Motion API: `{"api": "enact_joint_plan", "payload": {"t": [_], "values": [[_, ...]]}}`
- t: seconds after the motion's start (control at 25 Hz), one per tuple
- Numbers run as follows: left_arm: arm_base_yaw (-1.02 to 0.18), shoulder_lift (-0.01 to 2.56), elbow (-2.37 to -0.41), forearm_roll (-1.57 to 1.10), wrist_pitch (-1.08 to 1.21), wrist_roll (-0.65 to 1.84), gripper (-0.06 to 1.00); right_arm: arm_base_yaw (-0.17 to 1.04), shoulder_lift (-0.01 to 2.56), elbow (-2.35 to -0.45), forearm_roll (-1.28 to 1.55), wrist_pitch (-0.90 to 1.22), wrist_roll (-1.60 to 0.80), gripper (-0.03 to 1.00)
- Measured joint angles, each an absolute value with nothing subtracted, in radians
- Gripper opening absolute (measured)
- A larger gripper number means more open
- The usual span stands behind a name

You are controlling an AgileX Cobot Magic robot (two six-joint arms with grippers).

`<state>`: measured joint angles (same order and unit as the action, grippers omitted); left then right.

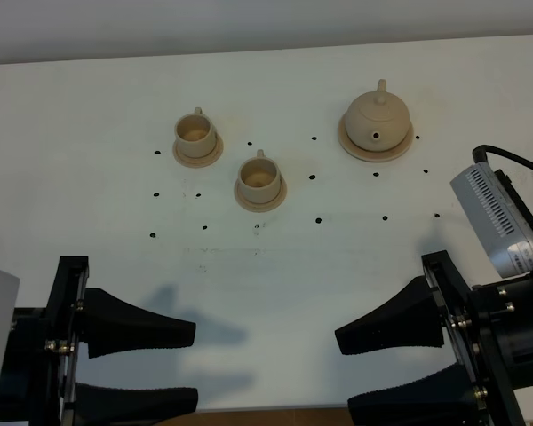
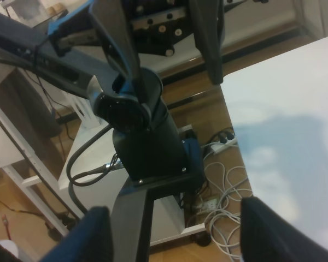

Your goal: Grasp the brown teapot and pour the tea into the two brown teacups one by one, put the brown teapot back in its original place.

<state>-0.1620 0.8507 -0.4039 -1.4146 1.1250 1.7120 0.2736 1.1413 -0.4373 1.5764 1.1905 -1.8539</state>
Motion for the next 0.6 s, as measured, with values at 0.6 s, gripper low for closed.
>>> {"api": "enact_joint_plan", "payload": {"t": [0.6], "values": [[-0.162,0.851,-0.404,-1.415,1.125,1.709,0.49,0.274,1.141,-0.437,1.576,1.191,-1.854,0.52]]}}
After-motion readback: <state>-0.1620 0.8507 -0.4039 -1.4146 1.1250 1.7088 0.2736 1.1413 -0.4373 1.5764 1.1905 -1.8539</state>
